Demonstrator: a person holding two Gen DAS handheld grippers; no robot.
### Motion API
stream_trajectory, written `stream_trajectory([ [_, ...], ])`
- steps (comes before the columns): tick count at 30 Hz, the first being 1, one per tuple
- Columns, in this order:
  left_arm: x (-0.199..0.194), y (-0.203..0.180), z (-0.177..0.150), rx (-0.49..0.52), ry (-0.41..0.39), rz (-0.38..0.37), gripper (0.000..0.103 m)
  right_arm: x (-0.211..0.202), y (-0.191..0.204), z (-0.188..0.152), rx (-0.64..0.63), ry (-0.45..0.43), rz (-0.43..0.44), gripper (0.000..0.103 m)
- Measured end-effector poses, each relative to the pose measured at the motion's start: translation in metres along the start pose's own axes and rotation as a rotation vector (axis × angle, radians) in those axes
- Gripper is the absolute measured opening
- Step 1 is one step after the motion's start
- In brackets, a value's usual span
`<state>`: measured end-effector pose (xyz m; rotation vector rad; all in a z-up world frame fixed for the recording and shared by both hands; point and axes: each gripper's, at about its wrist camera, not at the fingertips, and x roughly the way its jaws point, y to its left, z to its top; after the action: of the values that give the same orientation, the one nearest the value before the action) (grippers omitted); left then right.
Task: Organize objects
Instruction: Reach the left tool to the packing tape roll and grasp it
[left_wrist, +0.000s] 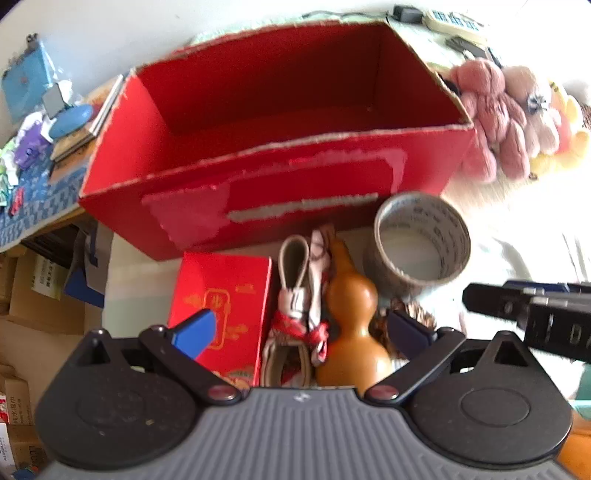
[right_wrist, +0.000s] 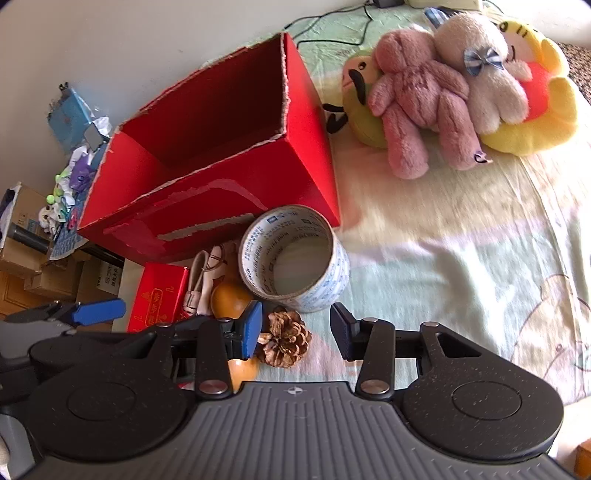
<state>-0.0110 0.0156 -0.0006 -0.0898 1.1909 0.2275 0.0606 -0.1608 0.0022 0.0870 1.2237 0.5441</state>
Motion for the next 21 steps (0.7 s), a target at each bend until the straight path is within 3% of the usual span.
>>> stream_trajectory([
  [8,-0.003,0.016,-0.006,0.022,0.071,0.063,0.100,0.004,0.006,0.005,0.001,-0.002,0.061,0.045],
  [15,-0.005,0.023,-0.007,0.028,0.050,0.079,0.100,0.005,0.016,0.013,-0.024,0.015,0.080,0.045],
  [21,-0.013,0.022,0.002,0.048,0.002,0.030,0.100,0.007,0.020,0.016,-0.030,0.010,0.112,0.047],
])
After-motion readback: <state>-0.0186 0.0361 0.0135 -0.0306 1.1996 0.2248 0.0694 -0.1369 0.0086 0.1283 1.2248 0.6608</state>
